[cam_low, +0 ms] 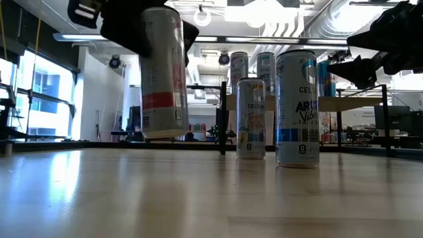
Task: Place canned beverage on shelf
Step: Move the white pink soda can to the center of the table
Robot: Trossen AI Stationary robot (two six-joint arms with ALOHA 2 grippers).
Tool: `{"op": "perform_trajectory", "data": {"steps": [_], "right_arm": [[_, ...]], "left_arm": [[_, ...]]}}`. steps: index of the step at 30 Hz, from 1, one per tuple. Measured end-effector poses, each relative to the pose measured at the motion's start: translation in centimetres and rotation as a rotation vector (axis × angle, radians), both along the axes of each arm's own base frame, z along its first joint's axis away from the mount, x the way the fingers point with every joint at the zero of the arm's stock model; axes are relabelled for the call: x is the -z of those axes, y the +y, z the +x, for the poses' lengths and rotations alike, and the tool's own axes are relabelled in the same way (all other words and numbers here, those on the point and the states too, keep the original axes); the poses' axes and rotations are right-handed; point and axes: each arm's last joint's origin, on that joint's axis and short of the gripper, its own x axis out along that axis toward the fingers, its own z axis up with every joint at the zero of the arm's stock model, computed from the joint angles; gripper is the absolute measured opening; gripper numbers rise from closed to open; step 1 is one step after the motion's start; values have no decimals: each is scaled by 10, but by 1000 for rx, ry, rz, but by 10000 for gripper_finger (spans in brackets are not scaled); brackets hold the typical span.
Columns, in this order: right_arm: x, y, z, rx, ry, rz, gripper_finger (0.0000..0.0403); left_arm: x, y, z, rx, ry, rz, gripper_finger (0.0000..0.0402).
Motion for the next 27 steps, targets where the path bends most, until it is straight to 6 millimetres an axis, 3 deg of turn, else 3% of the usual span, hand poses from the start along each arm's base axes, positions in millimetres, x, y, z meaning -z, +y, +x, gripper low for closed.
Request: {"op": "perform_trajectory", "data": {"steps": [9,16,27], "right_arm": [[0,0,0,2,0,0,389],[0,0,0,3,0,0,389],[0,0,0,7,0,0,389]], "left_arm": [[2,6,-1,149,-43,99,228],[8,8,-11,234,45,77,228],[12,38,-17,330,50,81,228]]}}
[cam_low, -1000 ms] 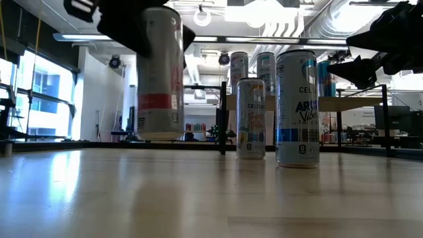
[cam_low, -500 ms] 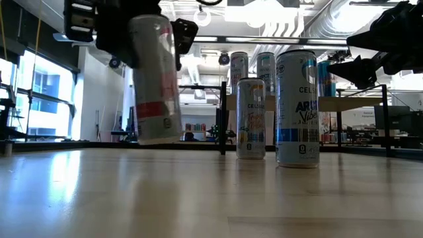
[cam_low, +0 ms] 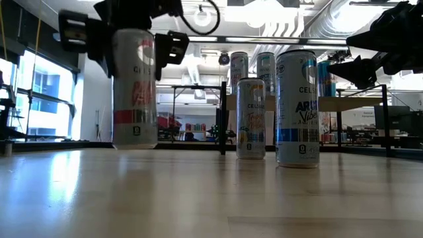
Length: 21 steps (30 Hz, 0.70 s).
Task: Place canned beverage on shelf
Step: Move the white pink soda can to the center of the table
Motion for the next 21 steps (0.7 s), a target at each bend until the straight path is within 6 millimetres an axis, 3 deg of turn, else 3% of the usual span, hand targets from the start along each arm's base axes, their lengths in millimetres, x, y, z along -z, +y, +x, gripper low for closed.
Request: {"op": "perform_trajectory", "data": {"steps": [10,21], "right_arm": [[0,0,0,-1,1,0,389],[0,0,0,-2,6,-1,389]], "left_arm": [[16,25,-6,-42,137,-13,228],[13,30,4,-304,136,15,246]]}}
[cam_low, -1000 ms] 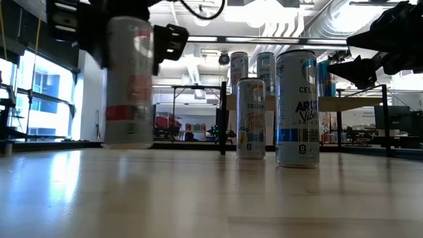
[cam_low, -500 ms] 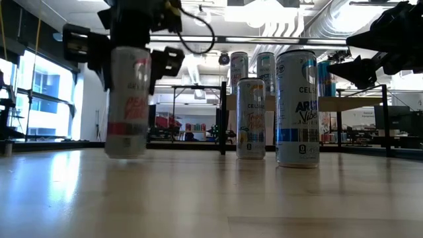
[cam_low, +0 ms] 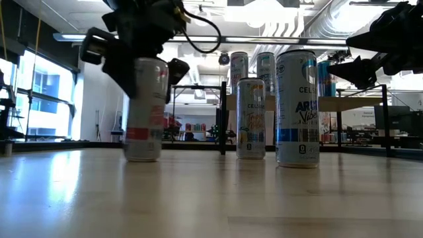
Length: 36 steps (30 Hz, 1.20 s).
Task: Place canned beverage on shelf
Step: Move the white pink soda can to the center of the table
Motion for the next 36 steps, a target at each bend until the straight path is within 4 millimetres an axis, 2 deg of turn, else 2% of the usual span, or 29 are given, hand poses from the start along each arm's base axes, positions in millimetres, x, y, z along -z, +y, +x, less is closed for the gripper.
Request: {"op": "perform_trajectory", "data": {"steps": [6,14,24,33,36], "right_arm": [[0,0,0,0,0,0,389],[0,0,0,-4,0,0,389],[0,0,0,-4,0,0,389],[0,0,0,-3,0,0,389],[0,0,0,-3,0,0,389]], "left_arm": [[0,-4,6,24,-64,44,248],[-1,-1,6,278,-165,164,249],[-2,-8,9,186,-158,110,250],[-4,-8,12,181,-194,113,250],[-2,-8,9,184,-153,102,250]]}}
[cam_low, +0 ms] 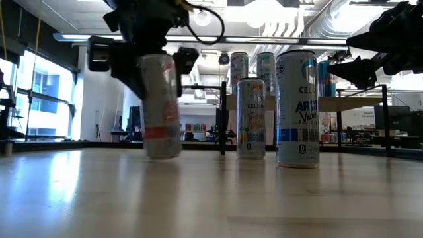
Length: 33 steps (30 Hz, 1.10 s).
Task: Place canned beverage on shelf
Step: Move the white pink soda can to the center of the table
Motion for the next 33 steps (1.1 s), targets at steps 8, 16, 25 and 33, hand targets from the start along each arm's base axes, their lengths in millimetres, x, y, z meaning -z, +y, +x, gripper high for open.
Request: {"op": "perform_trajectory", "data": {"steps": [8,16,25,33], "right_arm": [[0,0,0,5,0,0,389],[0,0,0,4,0,0,389],[0,0,0,3,0,0,389],[0,0,0,-2,0,0,389]], "left_arm": [[0,-6,-5,130,18,-139,250],[3,-6,-10,125,76,-119,251],[3,2,-12,69,101,-85,285],[2,6,-16,-11,149,-89,318]]}}
